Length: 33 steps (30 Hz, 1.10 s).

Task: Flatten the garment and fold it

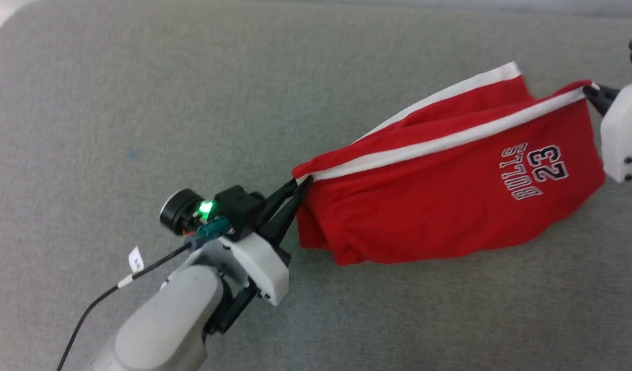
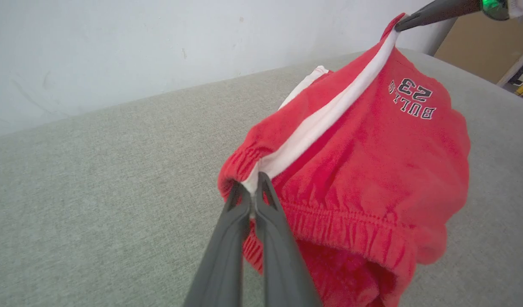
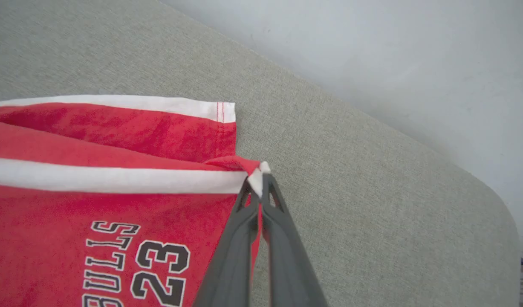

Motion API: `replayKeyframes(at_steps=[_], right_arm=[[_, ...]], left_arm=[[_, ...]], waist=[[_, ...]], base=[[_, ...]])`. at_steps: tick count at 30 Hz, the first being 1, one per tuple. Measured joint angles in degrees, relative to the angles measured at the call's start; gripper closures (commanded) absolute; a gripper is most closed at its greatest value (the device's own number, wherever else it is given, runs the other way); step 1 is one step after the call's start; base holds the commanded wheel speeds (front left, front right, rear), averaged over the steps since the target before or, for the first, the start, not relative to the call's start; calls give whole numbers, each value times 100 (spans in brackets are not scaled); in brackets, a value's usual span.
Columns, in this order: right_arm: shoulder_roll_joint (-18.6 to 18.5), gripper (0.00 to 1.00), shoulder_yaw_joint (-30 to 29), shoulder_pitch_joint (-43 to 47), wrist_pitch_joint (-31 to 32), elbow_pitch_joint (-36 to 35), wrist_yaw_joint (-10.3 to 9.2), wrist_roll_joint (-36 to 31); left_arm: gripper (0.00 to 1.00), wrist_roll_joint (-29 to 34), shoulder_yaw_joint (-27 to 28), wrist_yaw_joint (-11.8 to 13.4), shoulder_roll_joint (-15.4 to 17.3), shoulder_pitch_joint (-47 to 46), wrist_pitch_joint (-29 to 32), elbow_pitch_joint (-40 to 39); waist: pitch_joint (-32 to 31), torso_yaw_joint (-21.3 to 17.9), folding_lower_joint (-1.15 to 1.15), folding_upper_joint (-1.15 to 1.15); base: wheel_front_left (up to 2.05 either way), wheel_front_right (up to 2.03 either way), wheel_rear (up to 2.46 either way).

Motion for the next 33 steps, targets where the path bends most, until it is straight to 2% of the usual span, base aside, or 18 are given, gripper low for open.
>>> replayKeyframes(at_steps=[12, 20, 21, 22, 23, 24, 28, 33], right_arm=[[57, 100, 704, -1188, -512, 1410, 0, -59], [126, 100, 977, -1487, -871, 2063, -1, -78], [141, 76, 988, -1512, -931, 2123, -1, -62], [163, 0, 988, -1530, -1007, 2196, -1, -35], [188, 0, 996, -1537, -1072, 2272, -1, -19], [211, 0, 1038, -1537, -1128, 2331, -3, 1], [275, 0, 1144, -1532, -1445, 2541, -7, 69], [380, 0, 1319, -1425, -2063, 2644, -7, 203]], left_arm=[[100, 51, -125, -149, -461, -548, -305, 647], [100, 51, -177, -192, -637, -716, -453, 861], [100, 51, -186, -194, -651, -716, -461, 895], [99, 51, -196, -196, -664, -716, -464, 931], [56, 49, -199, -197, -669, -716, -468, 964], [0, 49, -200, -196, -671, -716, -489, 1003], [0, 42, -189, -177, -658, -699, -528, 1168], [0, -118, -29, -40, -589, -459, -643, 1229]], waist=[[674, 502, -2, 0], [859, 673, -2, 0], [853, 675, -2, 0], [839, 673, -2, 0], [819, 667, -2, 0], [791, 657, -2, 0], [618, 603, -2, 0], [265, 502, -2, 0]], base=[[0, 0, 0], [0, 0, 0], [0, 0, 0], [0, 0, 0], [0, 0, 0], [0, 0, 0], [0, 0, 0], [0, 0, 0]])
